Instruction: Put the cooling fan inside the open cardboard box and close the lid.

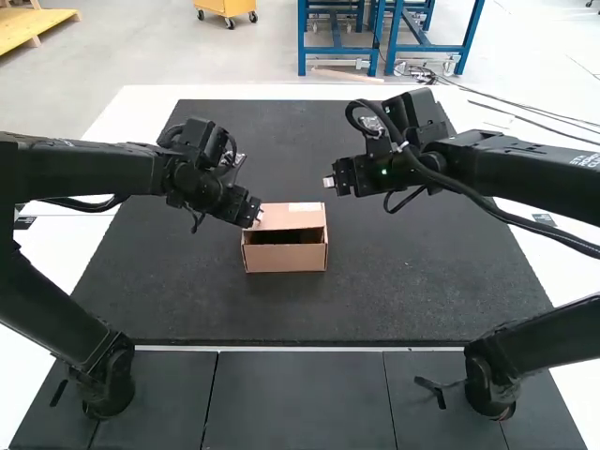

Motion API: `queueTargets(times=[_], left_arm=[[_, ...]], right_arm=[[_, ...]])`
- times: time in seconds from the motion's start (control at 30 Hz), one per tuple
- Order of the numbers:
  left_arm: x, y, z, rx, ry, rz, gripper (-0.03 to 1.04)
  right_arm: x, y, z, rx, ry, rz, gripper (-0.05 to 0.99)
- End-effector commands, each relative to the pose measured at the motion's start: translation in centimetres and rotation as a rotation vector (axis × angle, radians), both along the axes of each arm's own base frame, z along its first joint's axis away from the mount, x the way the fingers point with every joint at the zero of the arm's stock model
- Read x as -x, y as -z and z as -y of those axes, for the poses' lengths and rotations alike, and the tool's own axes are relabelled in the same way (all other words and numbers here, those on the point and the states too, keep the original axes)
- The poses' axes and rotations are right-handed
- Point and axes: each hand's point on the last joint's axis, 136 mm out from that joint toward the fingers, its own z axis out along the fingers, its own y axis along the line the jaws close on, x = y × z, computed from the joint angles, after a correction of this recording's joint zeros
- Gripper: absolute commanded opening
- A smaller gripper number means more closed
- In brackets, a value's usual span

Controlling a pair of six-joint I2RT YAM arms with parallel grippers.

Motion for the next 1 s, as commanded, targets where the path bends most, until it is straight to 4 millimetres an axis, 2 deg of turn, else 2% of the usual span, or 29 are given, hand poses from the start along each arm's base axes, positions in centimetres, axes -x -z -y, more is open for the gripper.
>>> queueTargets(times=[0.0, 0.63, 0.87, 0.97], left_arm=[[0.3, 0.6, 0.4, 0.006, 0.013, -0.008, 0.96], [0.9, 3.5, 0.9, -0.009, 0.029, -0.036, 0.96], [1.7, 4.5, 1.3, -0.026, 0.044, -0.054, 0.96], [2.1, 4.8, 1.3, -0.030, 0.050, -0.060, 0.96]], right_arm=[[-0.3, -1.4, -0.3, -0.021, -0.006, 0.018, 0.90], [1.5, 0.4, 0.1, 0.047, -0.053, -0.062, 0.90], [1.7, 0.5, 0.2, 0.050, -0.055, -0.066, 0.90], [1.8, 1.1, 0.3, 0.052, -0.054, -0.081, 0.90]])
